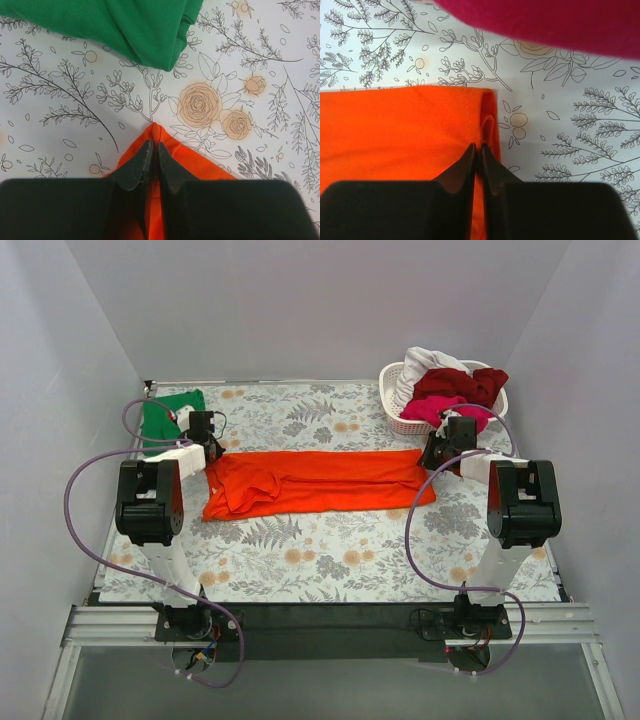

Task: Fold and stack the t-shirts
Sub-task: Fold the tshirt

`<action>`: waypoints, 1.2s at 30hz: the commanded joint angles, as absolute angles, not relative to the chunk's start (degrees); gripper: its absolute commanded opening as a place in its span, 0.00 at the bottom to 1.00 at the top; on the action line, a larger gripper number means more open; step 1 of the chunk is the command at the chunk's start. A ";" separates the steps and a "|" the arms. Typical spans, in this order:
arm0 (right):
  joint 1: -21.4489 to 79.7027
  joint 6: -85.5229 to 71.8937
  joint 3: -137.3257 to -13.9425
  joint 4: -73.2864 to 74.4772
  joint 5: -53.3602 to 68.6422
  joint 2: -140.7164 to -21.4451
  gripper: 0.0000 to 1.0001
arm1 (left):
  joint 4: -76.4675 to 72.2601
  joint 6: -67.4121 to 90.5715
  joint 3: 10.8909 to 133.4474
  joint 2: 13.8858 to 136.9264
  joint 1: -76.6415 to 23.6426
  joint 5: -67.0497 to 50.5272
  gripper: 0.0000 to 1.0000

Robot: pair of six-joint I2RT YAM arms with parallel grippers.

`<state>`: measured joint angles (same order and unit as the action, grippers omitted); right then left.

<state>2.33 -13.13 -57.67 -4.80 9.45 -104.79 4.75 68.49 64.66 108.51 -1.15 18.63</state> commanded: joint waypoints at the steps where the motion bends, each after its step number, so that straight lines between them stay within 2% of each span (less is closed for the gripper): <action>1: 2.64 -12.66 -59.77 -4.22 6.69 -104.77 0.01 | 5.10 68.82 66.44 108.28 -1.05 20.04 0.08; 7: 2.64 -12.39 -59.33 -3.87 5.80 -103.97 0.01 | 4.92 68.82 66.62 108.54 -1.05 19.86 0.00; 22: 2.46 -12.13 -58.36 -1.76 -3.95 -103.10 0.01 | 5.71 68.20 64.95 105.74 -0.09 22.16 0.00; 36: 2.20 -11.78 -58.97 -1.05 -5.36 -103.71 0.01 | 5.45 68.20 63.46 103.80 2.55 21.27 0.01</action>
